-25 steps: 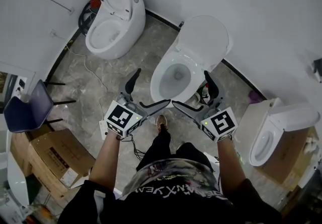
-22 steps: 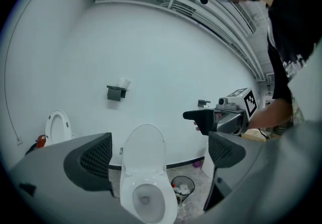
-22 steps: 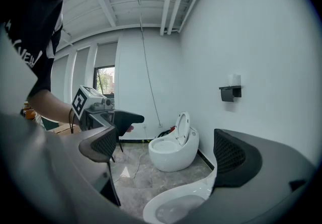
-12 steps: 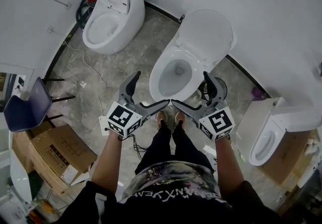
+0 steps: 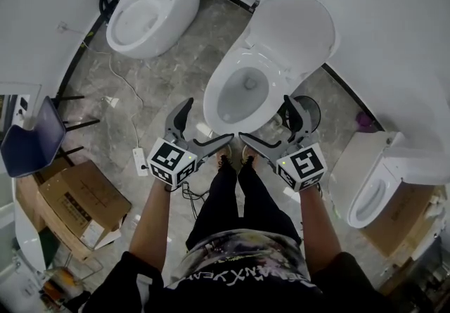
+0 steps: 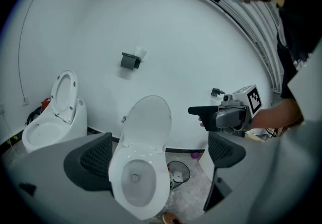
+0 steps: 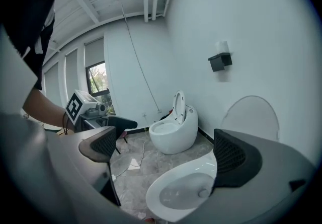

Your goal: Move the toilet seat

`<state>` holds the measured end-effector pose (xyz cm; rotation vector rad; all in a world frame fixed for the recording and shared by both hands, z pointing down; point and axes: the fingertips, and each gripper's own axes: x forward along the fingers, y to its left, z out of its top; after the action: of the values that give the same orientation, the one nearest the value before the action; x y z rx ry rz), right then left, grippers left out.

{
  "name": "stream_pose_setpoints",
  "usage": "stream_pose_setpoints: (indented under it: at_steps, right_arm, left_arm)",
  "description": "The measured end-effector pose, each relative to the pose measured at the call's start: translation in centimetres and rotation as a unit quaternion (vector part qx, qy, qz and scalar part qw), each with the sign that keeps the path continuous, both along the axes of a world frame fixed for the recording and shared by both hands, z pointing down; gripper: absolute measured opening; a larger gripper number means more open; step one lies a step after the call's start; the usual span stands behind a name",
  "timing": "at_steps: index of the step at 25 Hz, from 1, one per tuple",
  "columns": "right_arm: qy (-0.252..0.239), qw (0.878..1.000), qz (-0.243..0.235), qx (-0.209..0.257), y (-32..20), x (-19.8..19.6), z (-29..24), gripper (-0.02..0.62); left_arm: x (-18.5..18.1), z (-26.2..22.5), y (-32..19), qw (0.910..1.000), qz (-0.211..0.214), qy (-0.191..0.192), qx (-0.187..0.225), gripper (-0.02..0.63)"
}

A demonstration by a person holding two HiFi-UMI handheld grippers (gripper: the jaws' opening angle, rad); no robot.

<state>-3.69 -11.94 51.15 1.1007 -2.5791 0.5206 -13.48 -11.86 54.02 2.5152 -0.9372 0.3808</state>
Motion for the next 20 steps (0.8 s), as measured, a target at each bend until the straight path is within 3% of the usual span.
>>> stream_pose_setpoints:
  at_steps: [9,20]
  right_arm:
    - [0.008,0.998,0.016,-0.057,0.3,1.0,10.8,0.584]
    - [0.009,0.992,0.041,-0.119,1.9,1.8,23.8,0.584]
  left_arm:
    - [0.4,10.1,1.1,0.9981,-0.003,-0.026,-0.057,0.577]
    - [0.6,22.2,1.8,0.9919,-0.037,-0.004,-0.122,0.577]
